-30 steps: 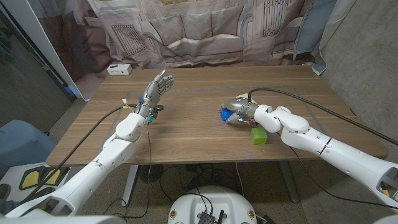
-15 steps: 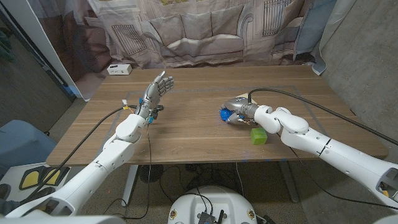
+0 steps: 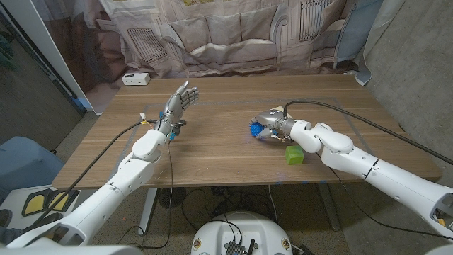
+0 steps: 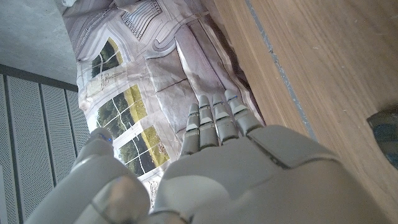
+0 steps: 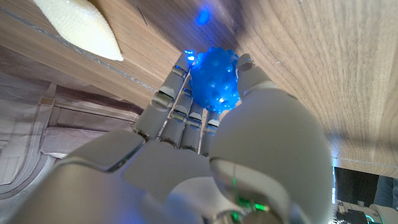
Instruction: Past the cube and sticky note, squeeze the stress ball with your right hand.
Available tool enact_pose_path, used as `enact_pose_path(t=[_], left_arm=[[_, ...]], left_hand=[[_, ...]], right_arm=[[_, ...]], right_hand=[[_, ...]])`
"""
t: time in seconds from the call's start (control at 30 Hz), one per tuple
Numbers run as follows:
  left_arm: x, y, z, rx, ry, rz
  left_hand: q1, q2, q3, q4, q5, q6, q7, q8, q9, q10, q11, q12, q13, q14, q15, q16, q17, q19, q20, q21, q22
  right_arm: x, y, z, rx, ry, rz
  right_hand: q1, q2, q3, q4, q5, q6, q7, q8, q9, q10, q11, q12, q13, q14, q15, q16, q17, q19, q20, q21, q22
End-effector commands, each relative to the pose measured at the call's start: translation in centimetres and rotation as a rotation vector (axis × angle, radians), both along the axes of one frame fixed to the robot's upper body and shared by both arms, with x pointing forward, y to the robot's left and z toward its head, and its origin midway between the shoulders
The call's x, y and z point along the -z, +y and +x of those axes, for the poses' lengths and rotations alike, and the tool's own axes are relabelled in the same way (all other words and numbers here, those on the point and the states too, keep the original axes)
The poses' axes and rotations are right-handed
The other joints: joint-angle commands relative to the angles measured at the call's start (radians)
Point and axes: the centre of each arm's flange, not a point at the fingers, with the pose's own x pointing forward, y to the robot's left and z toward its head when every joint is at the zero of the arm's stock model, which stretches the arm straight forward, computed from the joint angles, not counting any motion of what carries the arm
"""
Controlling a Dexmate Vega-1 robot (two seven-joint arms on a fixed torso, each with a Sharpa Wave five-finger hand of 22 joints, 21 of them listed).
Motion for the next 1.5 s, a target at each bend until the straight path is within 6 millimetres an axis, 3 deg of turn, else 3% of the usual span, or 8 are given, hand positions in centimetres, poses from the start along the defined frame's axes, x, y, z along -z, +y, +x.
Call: enact_pose_path(t=[0.03, 0.53, 1.5], left_arm=[[0.0, 0.0, 0.0, -0.003, -0.001, -0.007], [-0.4, 0.0, 0.0, -0.007, -0.008, 0.002], [-0.9, -0.1, -0.5, -0.008, -0.017, 0.017]], left_hand=[[-0.001, 0.010, 0.001, -0.005, 0.000, 0.006, -0.001, -0.003, 0.003, 0.008, 0.000, 0.000, 0.002, 0.009, 0.000, -0.001, 0.003, 0.010, 0.002, -0.004, 0.001], [-0.001, 0.012, 0.000, -0.006, -0.001, 0.008, -0.003, -0.004, 0.003, 0.010, 0.001, 0.000, 0.002, 0.008, 0.000, -0.001, 0.003, 0.010, 0.001, -0.004, 0.001], [-0.001, 0.015, -0.001, -0.009, -0.001, 0.009, -0.002, -0.004, 0.003, 0.010, -0.001, -0.002, 0.002, 0.009, 0.000, -0.001, 0.003, 0.011, 0.001, -0.005, 0.001]], right_arm=[[-0.2, -0.7, -0.4, -0.004, -0.037, 0.056], [-0.8, -1.6, -1.7, -0.033, -0.108, 0.155], [-2.2, -3.0, -4.6, -0.106, -0.285, 0.374]], right_hand=[[0.001, 0.012, 0.002, -0.001, 0.002, 0.014, 0.001, 0.004, 0.002, 0.012, 0.002, 0.005, -0.001, 0.015, -0.013, 0.005, 0.001, 0.015, 0.002, 0.006, 0.002], [-0.024, 0.013, -0.007, 0.013, 0.000, 0.026, 0.015, 0.000, 0.002, 0.023, 0.013, 0.001, -0.001, 0.022, 0.001, -0.002, -0.002, 0.015, 0.011, 0.002, 0.003], [-0.024, 0.013, -0.014, 0.008, 0.000, 0.028, 0.015, -0.014, 0.001, 0.021, 0.014, -0.013, -0.001, 0.007, 0.008, -0.011, 0.004, -0.006, 0.019, -0.014, 0.003]])
